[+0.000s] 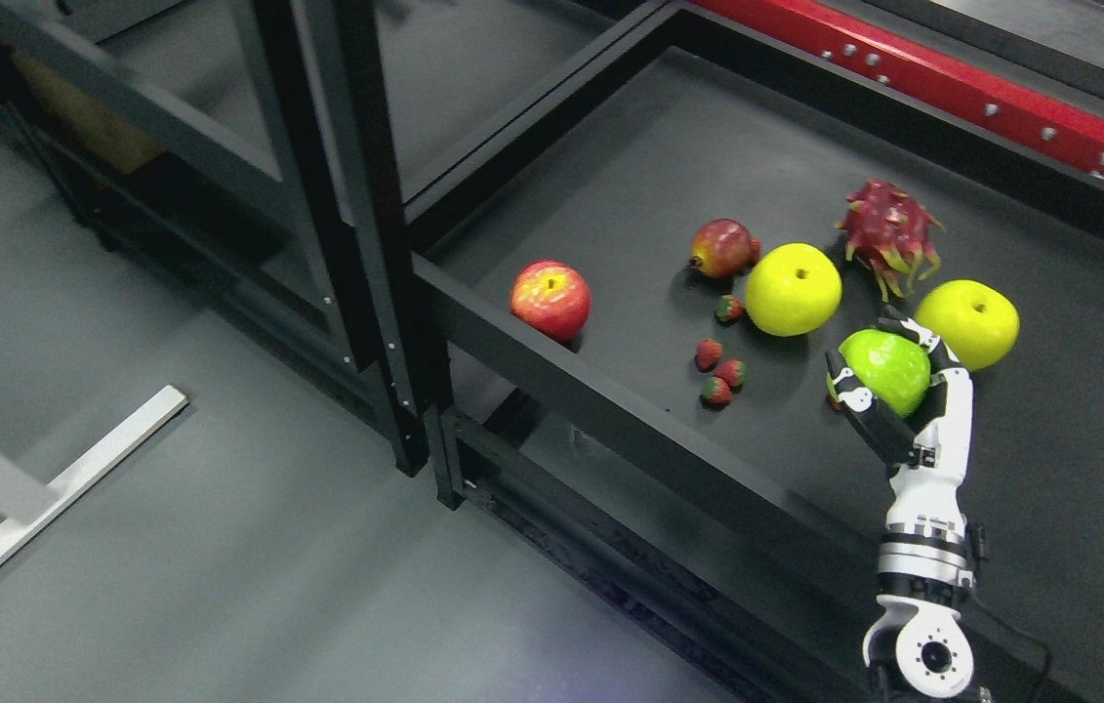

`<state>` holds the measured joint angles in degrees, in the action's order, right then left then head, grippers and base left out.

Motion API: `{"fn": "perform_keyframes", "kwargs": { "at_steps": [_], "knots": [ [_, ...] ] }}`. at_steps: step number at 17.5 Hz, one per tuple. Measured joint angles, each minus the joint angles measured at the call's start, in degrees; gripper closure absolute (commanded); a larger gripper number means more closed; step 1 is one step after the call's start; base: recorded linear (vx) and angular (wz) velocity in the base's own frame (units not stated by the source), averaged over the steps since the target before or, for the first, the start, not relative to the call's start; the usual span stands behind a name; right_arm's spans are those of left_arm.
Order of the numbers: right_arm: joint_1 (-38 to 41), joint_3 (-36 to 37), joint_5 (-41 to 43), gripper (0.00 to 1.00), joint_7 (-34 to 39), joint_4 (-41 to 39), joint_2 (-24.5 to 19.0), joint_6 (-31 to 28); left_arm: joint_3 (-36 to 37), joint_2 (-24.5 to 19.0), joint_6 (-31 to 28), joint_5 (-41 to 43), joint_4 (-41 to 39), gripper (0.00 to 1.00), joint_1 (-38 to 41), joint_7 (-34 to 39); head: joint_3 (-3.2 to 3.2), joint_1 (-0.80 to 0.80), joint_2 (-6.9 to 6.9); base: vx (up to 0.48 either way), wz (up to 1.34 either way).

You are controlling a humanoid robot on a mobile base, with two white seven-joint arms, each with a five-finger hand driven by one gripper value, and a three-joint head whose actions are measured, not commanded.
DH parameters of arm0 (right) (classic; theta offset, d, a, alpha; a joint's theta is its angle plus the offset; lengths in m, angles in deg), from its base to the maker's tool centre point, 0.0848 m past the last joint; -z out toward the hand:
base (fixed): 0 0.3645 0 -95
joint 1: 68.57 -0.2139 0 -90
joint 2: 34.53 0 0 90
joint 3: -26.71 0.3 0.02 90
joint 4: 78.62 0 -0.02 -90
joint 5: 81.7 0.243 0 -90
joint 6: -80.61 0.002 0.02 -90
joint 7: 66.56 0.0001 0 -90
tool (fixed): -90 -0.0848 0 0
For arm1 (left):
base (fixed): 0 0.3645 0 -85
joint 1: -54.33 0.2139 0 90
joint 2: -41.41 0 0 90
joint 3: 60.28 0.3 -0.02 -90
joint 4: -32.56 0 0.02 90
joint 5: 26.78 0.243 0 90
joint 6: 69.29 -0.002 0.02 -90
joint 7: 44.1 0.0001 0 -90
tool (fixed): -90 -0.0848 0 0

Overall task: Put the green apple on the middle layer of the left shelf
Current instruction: 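Carry the apple over the shelf tray near the yellow pears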

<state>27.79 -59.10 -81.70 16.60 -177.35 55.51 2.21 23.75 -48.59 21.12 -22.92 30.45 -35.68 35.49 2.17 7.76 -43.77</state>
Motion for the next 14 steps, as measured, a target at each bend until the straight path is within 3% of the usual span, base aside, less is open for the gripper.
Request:
{"fn": "perform_keyframes", "kwargs": {
  "at_steps": [6,14],
  "knots": [
    [-0.7,0.7,0.0,1.00,-0.2,0.0,0.0,-0.9,0.0,0.0,0.0,0.0,0.0,0.00,0.0,0.0,0.00,0.00,0.02,0.104,-0.63],
    [-1.0,1.0,0.0,1.00,-0.2,0.1,0.0,-1.0,0.0,0.0,0.0,0.0,0.0,0.00,0.0,0.0,0.00,0.00,0.02,0.124,-0.30]
  ]
}}
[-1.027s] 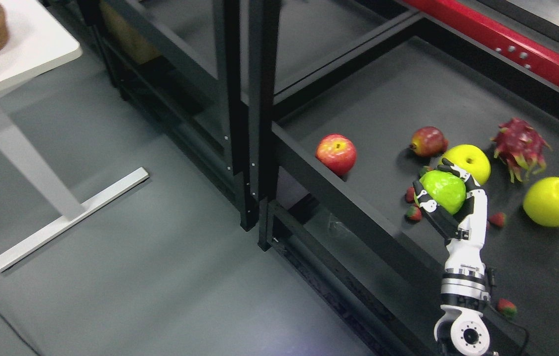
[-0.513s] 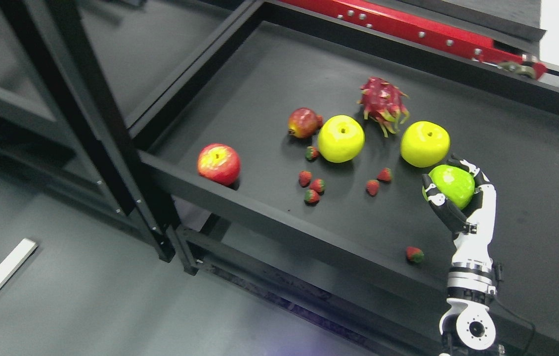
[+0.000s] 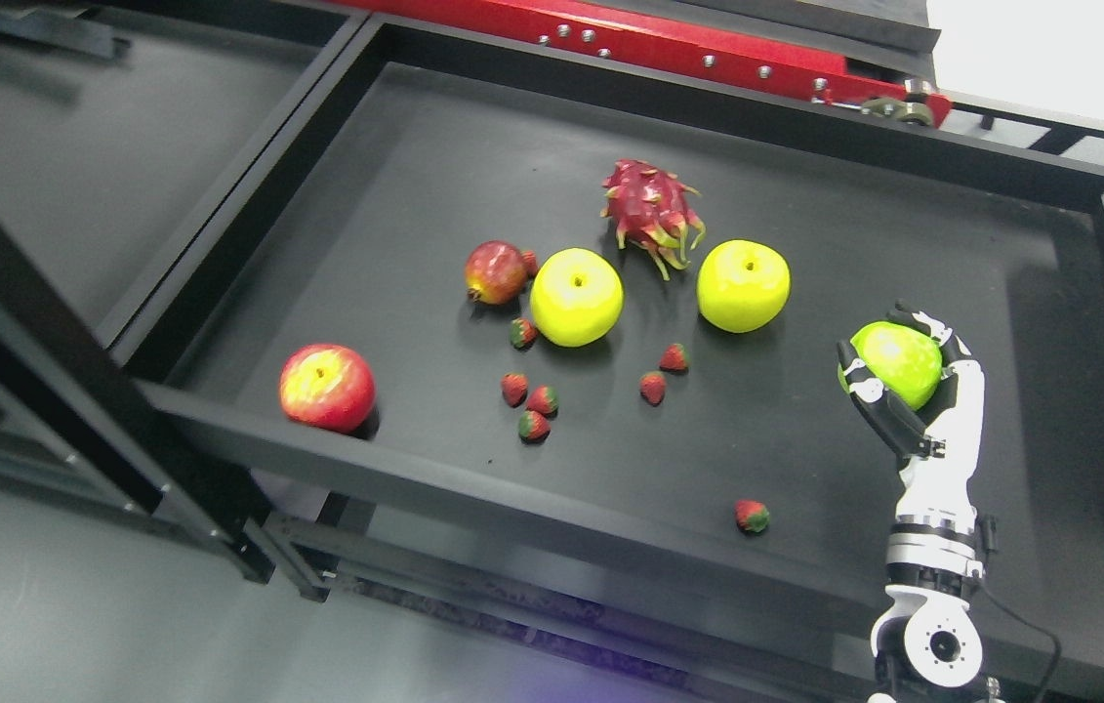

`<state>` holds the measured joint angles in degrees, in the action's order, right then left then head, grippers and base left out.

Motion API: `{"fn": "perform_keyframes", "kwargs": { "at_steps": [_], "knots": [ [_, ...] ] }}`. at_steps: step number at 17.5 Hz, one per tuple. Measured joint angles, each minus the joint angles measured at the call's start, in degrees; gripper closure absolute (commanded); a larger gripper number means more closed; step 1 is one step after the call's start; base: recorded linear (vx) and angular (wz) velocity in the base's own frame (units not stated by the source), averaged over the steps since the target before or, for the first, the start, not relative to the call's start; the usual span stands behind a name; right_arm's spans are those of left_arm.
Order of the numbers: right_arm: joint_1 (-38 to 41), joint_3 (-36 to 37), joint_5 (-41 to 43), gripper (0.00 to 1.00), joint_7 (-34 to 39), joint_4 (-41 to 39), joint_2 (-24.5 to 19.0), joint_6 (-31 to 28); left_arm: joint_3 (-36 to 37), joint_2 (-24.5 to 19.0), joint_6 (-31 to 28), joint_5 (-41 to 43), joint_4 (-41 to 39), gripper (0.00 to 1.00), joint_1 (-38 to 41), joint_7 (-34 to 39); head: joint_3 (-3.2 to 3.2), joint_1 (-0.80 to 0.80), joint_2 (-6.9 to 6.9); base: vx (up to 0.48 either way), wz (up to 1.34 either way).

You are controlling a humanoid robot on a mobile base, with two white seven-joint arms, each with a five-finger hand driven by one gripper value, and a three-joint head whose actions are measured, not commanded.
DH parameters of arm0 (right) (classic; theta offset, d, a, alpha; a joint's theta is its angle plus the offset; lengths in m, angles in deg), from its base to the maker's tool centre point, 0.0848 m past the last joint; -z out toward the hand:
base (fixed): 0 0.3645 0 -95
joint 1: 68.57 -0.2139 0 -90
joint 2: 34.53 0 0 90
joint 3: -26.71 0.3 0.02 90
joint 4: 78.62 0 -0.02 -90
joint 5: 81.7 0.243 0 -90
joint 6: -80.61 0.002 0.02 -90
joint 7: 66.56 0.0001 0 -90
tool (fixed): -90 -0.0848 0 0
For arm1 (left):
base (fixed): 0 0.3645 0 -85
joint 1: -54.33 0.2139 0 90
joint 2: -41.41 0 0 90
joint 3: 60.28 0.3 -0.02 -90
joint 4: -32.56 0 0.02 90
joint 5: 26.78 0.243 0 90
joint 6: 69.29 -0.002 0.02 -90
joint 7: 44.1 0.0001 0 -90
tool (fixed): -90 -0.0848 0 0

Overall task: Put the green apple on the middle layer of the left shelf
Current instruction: 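Carry the apple over the shelf tray near the yellow pears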

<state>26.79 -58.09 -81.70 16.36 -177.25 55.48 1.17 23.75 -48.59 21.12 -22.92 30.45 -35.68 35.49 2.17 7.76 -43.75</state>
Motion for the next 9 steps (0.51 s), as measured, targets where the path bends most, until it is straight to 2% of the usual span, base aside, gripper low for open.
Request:
{"fn": "perform_keyframes", "kwargs": {
  "at_steps": [9],
  "knots": [
    [-0.1,0.1,0.0,1.00,0.2,0.1,0.0,0.0,0.0,0.0,0.0,0.0,0.0,0.00,0.0,0.0,0.00,0.00,0.02,0.101,-0.16]
  ]
}}
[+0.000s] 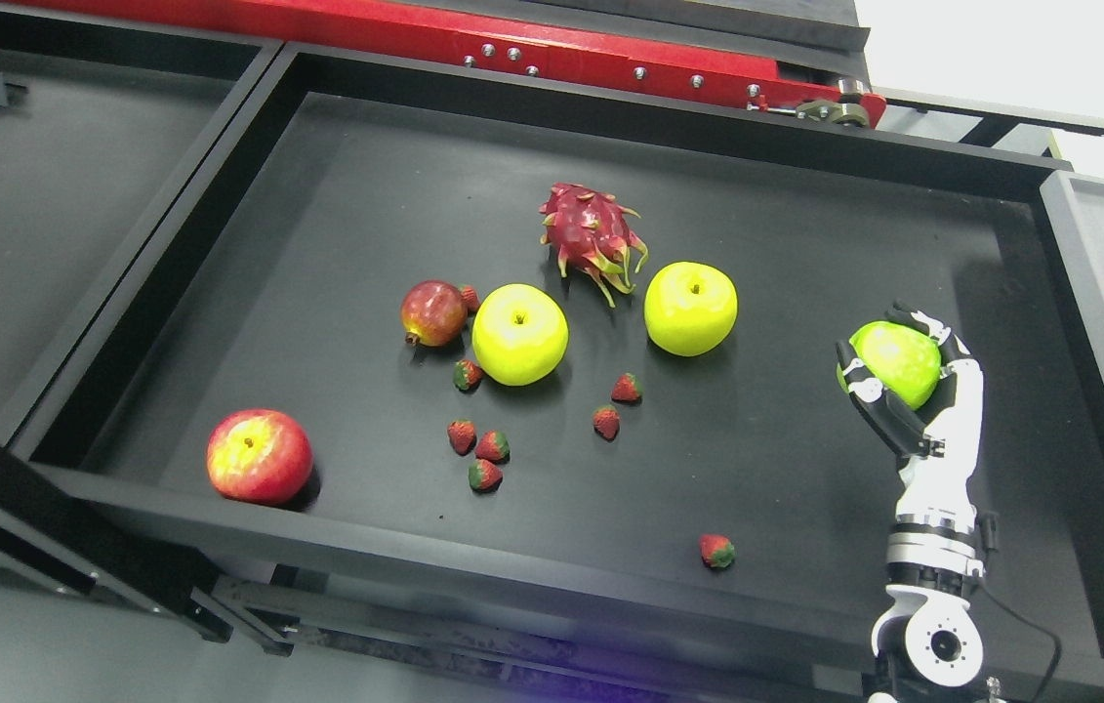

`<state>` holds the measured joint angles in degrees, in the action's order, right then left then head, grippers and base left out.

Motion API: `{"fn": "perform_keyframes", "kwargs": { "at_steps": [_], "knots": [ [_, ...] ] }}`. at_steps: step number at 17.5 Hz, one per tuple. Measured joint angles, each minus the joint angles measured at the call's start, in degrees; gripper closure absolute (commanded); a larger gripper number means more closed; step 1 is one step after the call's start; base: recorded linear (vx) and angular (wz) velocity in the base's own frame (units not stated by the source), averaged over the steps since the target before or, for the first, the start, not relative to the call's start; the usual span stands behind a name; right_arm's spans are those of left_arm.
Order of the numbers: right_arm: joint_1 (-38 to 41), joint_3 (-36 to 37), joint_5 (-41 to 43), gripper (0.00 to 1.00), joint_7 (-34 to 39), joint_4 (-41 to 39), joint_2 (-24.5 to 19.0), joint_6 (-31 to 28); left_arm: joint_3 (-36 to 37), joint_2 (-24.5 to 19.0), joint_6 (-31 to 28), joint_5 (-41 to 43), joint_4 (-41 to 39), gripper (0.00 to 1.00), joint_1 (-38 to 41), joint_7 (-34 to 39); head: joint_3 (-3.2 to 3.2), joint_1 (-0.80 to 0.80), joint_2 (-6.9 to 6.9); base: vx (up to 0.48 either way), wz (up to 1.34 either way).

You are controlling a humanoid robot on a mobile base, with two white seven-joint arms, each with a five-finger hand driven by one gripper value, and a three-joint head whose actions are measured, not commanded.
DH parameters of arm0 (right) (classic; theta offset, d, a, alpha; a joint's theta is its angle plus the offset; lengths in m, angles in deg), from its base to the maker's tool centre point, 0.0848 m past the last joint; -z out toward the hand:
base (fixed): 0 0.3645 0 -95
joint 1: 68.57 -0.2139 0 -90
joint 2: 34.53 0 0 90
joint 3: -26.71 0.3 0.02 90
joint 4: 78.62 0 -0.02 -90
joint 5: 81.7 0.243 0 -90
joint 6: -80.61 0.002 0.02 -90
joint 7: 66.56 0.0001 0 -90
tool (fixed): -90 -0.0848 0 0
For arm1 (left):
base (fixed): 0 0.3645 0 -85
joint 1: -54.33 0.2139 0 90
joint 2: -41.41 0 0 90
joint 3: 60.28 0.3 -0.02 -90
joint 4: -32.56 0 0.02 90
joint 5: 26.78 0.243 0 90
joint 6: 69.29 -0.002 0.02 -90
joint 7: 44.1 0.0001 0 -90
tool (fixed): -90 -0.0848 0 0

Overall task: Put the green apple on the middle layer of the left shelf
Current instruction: 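Carry the apple over the shelf tray near the yellow pears, then open the right hand to release the apple onto the tray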

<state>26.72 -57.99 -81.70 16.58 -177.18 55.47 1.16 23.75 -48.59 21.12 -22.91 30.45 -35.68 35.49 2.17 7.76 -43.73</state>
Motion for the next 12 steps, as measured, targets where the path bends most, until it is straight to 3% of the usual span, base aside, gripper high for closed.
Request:
{"fn": "perform_keyframes", "kwargs": {
  "at_steps": [3,4,5,6,12],
  "knots": [
    [0.0,0.0,0.0,0.98,0.1,0.0,0.0,0.0,0.0,0.0,0.0,0.0,0.0,0.00,0.0,0.0,0.00,0.00,0.00,0.058,-0.08],
    [0.0,0.0,0.0,0.87,0.1,0.0,0.0,-0.1,0.0,0.0,0.0,0.0,0.0,0.00,0.0,0.0,0.00,0.00,0.00,0.039,-0.04],
    [0.0,0.0,0.0,0.49,0.4,0.0,0.0,-0.7,0.0,0.0,0.0,0.0,0.0,0.00,0.0,0.0,0.00,0.00,0.00,0.018,-0.02],
    [0.0,0.0,0.0,0.00,0.5,0.0,0.0,-1.2,0.0,0.0,0.0,0.0,0.0,0.00,0.0,0.0,0.00,0.00,0.00,0.018,-0.02],
    [0.0,0.0,0.0,0.00,0.7,0.0,0.0,-2.3,0.0,0.0,0.0,0.0,0.0,0.00,0.0,0.0,0.00,0.00,0.00,-0.004,0.00]
  ]
}}
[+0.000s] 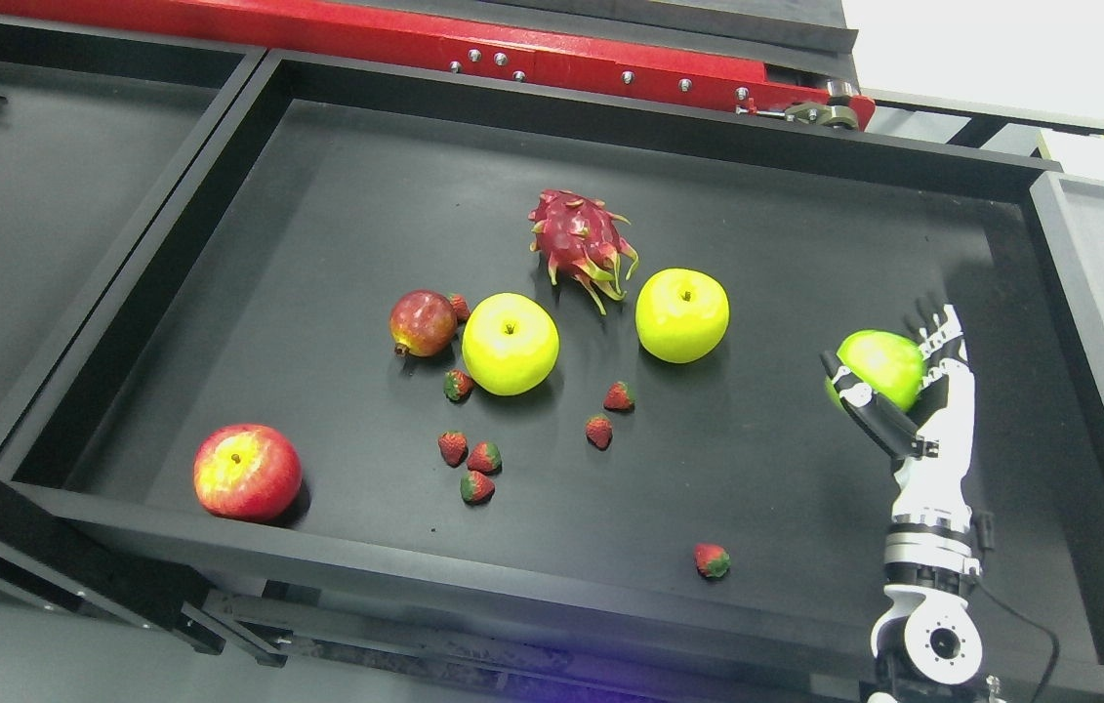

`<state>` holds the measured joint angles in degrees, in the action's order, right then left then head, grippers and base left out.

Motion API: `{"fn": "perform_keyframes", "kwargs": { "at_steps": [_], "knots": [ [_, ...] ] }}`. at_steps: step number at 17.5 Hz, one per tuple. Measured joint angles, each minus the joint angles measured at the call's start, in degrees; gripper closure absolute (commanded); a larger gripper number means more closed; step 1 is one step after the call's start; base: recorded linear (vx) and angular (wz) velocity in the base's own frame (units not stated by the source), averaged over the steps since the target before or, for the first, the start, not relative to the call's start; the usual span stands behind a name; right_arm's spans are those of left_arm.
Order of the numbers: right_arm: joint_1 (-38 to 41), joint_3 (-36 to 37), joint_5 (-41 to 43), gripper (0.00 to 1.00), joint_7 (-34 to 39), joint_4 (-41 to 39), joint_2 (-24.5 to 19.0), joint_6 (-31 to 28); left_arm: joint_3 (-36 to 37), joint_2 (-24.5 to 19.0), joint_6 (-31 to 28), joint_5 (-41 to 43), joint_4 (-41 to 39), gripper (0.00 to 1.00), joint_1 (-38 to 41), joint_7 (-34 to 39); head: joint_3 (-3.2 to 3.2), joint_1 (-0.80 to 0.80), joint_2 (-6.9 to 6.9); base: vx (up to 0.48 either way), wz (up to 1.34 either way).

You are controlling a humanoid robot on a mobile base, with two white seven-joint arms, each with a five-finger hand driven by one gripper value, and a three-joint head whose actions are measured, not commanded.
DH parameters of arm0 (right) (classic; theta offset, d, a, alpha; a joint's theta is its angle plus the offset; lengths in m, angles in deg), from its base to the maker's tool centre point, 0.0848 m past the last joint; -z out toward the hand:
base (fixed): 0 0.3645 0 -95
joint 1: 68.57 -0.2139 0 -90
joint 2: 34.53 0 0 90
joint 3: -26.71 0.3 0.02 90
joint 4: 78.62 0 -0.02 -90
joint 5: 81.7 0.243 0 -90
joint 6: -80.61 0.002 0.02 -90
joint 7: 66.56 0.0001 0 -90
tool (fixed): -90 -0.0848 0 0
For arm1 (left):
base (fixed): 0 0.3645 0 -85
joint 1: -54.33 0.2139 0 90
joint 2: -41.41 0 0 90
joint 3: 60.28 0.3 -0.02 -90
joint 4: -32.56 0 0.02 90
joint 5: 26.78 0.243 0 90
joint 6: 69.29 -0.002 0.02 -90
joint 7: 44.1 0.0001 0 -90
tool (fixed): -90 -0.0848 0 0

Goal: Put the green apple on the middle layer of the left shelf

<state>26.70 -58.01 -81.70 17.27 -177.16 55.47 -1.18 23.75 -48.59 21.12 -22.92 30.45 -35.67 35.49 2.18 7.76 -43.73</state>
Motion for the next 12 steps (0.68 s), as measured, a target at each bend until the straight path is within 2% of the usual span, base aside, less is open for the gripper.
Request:
{"fn": "perform_keyframes", "kwargs": {
  "at_steps": [12],
  "knots": [
    [-0.1,-0.1,0.0,0.00,0.0,0.0,0.0,0.2,0.0,0.0,0.0,0.0,0.0,0.00,0.0,0.0,0.00,0.00,0.00,0.000,0.00]
  ]
}}
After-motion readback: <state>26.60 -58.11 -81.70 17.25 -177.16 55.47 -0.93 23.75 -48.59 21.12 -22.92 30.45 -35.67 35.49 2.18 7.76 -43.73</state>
